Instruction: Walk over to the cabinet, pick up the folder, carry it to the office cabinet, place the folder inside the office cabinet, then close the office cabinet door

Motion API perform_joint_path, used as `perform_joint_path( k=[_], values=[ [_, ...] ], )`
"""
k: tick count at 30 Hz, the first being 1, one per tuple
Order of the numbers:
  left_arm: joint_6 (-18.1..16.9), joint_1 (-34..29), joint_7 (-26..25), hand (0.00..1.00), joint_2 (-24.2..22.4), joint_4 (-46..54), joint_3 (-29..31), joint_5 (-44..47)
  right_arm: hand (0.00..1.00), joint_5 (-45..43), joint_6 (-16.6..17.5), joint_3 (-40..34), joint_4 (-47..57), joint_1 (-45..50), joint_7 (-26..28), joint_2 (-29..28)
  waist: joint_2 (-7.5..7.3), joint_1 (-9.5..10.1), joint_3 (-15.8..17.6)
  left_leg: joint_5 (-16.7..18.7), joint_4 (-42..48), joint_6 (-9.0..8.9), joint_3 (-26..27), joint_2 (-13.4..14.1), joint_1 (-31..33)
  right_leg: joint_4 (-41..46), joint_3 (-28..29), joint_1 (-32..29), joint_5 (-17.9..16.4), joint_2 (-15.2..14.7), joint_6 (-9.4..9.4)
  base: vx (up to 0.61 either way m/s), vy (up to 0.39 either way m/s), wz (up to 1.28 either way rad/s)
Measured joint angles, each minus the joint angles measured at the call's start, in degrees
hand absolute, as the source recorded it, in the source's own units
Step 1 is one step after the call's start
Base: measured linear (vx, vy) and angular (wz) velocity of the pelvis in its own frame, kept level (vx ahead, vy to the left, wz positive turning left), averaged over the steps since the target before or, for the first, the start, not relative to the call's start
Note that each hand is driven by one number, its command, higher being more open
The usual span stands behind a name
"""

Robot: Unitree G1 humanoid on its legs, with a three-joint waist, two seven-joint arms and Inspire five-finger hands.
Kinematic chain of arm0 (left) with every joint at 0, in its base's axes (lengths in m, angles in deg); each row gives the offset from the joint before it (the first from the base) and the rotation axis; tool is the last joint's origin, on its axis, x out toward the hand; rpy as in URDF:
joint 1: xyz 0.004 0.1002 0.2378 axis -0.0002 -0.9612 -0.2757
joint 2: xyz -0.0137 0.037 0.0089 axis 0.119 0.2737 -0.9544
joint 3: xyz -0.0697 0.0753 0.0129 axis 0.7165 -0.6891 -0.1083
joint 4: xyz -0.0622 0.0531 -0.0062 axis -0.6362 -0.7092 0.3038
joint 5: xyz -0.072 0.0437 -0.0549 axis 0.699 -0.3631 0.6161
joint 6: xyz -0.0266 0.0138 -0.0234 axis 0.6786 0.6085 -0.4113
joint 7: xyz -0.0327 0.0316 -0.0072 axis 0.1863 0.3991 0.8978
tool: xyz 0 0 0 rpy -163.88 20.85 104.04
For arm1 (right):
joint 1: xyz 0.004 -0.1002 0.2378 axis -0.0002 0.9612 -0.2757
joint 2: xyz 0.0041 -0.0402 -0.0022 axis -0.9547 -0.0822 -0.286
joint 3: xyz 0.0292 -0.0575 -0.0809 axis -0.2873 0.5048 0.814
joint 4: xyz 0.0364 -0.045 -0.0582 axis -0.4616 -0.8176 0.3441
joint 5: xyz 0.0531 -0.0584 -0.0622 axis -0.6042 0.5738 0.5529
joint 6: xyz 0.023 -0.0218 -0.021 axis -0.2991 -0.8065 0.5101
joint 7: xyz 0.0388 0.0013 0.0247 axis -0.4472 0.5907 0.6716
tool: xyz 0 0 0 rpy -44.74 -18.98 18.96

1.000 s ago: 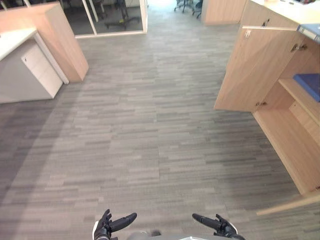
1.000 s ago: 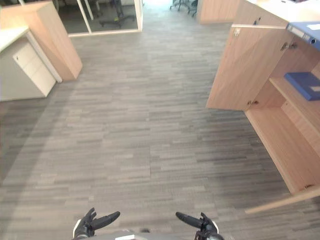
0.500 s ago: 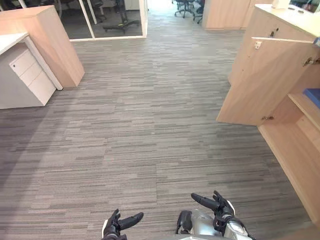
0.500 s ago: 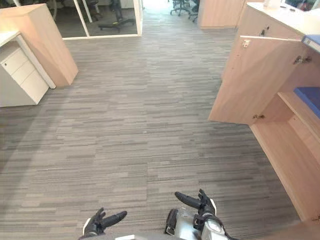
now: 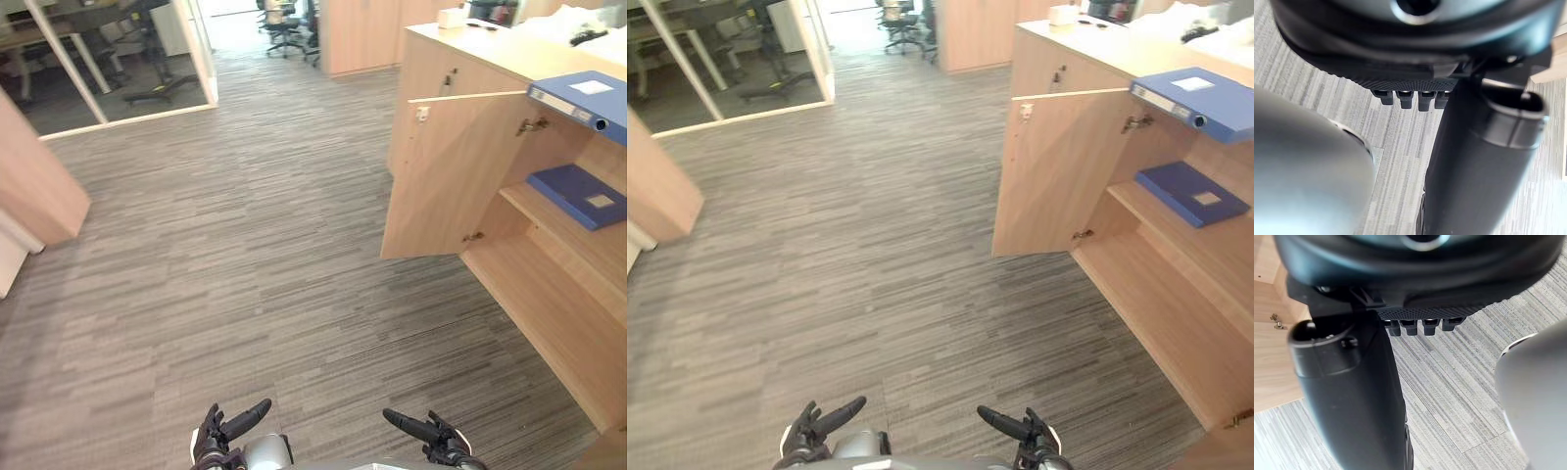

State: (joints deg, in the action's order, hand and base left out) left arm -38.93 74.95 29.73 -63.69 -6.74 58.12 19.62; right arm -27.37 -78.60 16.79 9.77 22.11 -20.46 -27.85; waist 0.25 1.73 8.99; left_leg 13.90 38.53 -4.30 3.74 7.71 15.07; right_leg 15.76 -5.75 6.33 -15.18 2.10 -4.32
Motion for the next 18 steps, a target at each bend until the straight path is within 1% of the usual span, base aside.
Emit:
perform_joint_path(
  k=[1, 2, 3, 4, 5, 6, 7, 8, 9, 10, 11, 12, 13, 14, 15, 16, 17, 18],
  values=[
    [-0.04, 0.33, -0.20, 1.00, 0.01, -0.04, -0.16, -0.04, 1.00, 0.22, 0.07, 0.76, 0.02, -0.62, -0.02, -0.27, -0.31, 0.23, -0.08, -0.34, -7.32, -0.16, -6.00, -2.65, 0.00, -0.70, 1.93, 0.92, -0.62, -0.51, 1.10, 0.38, 0.207, -0.91],
    [-0.11, 0.28, -0.24, 1.00, -0.04, -0.08, -0.20, -0.02, 1.00, 0.29, 0.13, 1.14, 0.03, -0.84, -0.04, -0.37, -0.27, 0.37, -0.42, -0.69, -10.28, -0.11, -8.70, -3.60, 0.09, -0.81, 2.84, 1.17, -1.04, -0.69, 1.84, 0.40, 0.243, -0.96],
    [-0.17, 0.23, -0.41, 1.00, -0.20, -0.55, -0.35, -0.04, 1.00, 0.38, 0.33, 1.85, 0.14, -1.15, -0.05, -0.44, 0.21, 0.61, -0.83, -3.03, -13.75, 0.35, -11.91, -4.20, -0.05, -1.05, 4.63, 2.08, -1.88, -0.96, 3.30, 0.44, 0.293, -0.99],
    [-0.19, 0.08, -0.61, 1.00, -0.57, -1.52, -0.42, -0.01, 1.00, 0.48, 0.34, 1.93, 0.34, -1.04, -0.04, -0.43, 1.48, 0.69, -1.83, -7.34, -15.91, 0.96, -12.01, -3.80, -0.61, -0.64, 6.40, 2.71, -3.05, -0.99, 5.26, 0.46, 0.320, -1.00],
    [-0.11, 0.08, -0.52, 1.00, -0.43, -2.18, -0.58, 0.05, 1.00, 0.52, 0.30, 1.83, 0.22, -1.07, -0.08, -0.51, 1.95, 0.77, -2.40, -8.40, -16.11, -1.57, -11.68, -3.64, -1.06, 0.41, 7.47, 2.73, -3.84, -1.44, 6.41, 0.46, 0.358, -0.99],
    [-0.04, 0.34, -0.71, 1.00, 0.78, -2.66, -0.55, -0.10, 1.00, 0.61, 0.22, 1.81, 0.37, -1.06, -0.22, -1.44, -0.50, 1.03, -3.10, -7.69, -16.53, -0.37, -7.80, -5.38, -2.80, 4.60, 9.28, 1.00, -5.25, -4.79, 8.67, 0.43, 0.360, -1.11],
    [-0.48, 0.21, -1.16, 1.00, 1.27, -2.76, -0.63, -0.14, 1.00, 1.52, 0.22, 1.76, 0.84, -0.77, 0.02, -2.65, -1.95, 1.40, -3.83, -7.15, -19.47, 1.02, -4.03, -6.58, -5.85, 11.32, 8.70, -2.20, -5.30, -7.76, 9.00, 0.40, 0.350, -1.21],
    [-0.57, 0.26, -1.41, 1.00, 1.43, -2.80, -0.67, -0.15, 1.00, 2.63, 0.21, 1.79, 1.28, -0.76, 0.13, -3.18, -2.41, 1.66, -3.77, -6.98, -20.57, 1.62, -1.97, -7.12, -7.63, 15.26, 8.07, -3.78, -5.12, -9.27, 9.13, 0.41, 0.402, -1.40],
    [-0.62, 0.26, -1.55, 1.00, 1.64, -3.00, -0.79, -0.15, 1.00, 3.22, 0.22, 1.84, 2.03, -0.63, 0.73, -3.95, -2.84, 2.04, -3.68, -6.49, -22.33, 2.95, 1.60, -8.11, -11.13, 23.11, 5.10, -6.87, -4.33, -13.01, 8.30, 0.30, 0.327, -1.44],
    [-0.64, 0.16, -1.67, 1.00, 1.85, -3.77, -1.88, -0.16, 1.00, 3.41, 0.24, 1.84, 1.94, -0.48, 1.40, -4.21, -2.70, 2.02, -3.66, -5.83, -23.52, 4.04, 4.54, -8.92, -14.31, 28.74, 0.22, -9.12, -3.88, -17.59, 7.26, 0.31, 0.364, -1.33],
    [-0.67, 0.29, -1.72, 1.00, 1.97, -4.05, -2.70, -0.16, 1.00, 3.89, 0.07, 1.78, 2.08, -0.32, 1.55, -4.26, -2.50, 1.93, -3.83, -5.60, -23.98, 4.42, 5.56, -9.10, -15.40, 30.43, -2.61, -9.89, -3.60, -19.81, 6.66, 0.20, 0.231, -1.01],
    [-0.81, 0.78, -1.64, 1.00, 2.13, -4.36, -3.66, -0.16, 1.00, 4.98, 0.38, 1.54, 1.75, -0.78, 1.87, -4.28, -2.24, 1.29, -3.77, -5.32, -25.32, 4.88, 7.22, -9.10, -17.66, 31.52, -8.32, -10.64, -3.14, -23.15, 5.62, 0.22, 0.202, -0.69],
    [-1.06, 0.95, -1.57, 1.00, 2.37, -4.53, -4.45, -0.15, 1.00, 5.03, 0.68, 1.25, 1.27, -1.15, 2.03, -4.41, -1.91, 0.66, -3.68, -5.25, -27.19, 4.95, 8.58, -8.50, -19.75, 30.89, -12.09, -11.47, -3.25, -24.45, 5.63, 0.17, 0.103, -0.64],
    [-1.10, 1.07, -1.55, 1.00, 2.55, -4.75, -4.91, -0.15, 1.00, 5.03, 0.73, 0.96, 1.14, -1.30, 2.06, -4.47, -1.87, 0.48, -3.66, -5.21, -28.17, 4.92, 9.29, -7.92, -20.60, 30.09, -13.30, -11.92, -3.35, -24.28, 5.83, 0.14, 0.015, -0.65],
    [-1.09, 1.54, -1.53, 1.00, 3.01, -5.75, -5.59, -0.15, 1.00, 5.03, 1.26, -0.03, 0.14, -1.78, 2.25, -4.53, -1.74, 0.14, -3.71, -4.96, -28.97, 4.49, 10.46, -6.40, -21.35, 27.37, -14.56, -13.39, -3.43, -22.77, 6.52, 0.09, -0.042, -0.55],
    [-1.08, 2.03, -1.45, 1.00, 3.24, -6.19, -5.91, -0.15, 1.00, 5.01, 1.35, -0.56, -0.02, -2.02, 2.25, -4.53, -1.68, -0.11, -3.66, -4.56, -29.24, 3.78, 11.05, -5.50, -21.52, 25.79, -14.96, -14.16, -3.37, -21.81, 6.63, 0.10, -0.114, -0.71],
    [-1.08, 2.29, -1.42, 1.00, 4.15, -7.28, -7.20, -0.14, 1.00, 4.84, 1.65, -1.06, -0.90, -2.82, 2.33, -4.19, -1.73, -0.49, -3.19, -3.44, -29.50, 2.88, 12.15, -3.82, -22.10, 22.28, -15.75, -15.99, -3.02, -20.20, 7.23, 0.12, -0.178, -0.80],
    [-0.90, 2.45, -1.42, 1.00, 4.83, -8.69, -7.76, -0.14, 1.00, 4.85, 2.26, -1.68, -0.88, -3.31, 2.47, -4.37, -1.81, -0.81, -2.84, -2.51, -29.45, 1.59, 13.22, -2.42, -22.92, 19.04, -15.91, -17.83, -2.28, -18.71, 8.09, 0.13, -0.205, -0.77]
  ],
)
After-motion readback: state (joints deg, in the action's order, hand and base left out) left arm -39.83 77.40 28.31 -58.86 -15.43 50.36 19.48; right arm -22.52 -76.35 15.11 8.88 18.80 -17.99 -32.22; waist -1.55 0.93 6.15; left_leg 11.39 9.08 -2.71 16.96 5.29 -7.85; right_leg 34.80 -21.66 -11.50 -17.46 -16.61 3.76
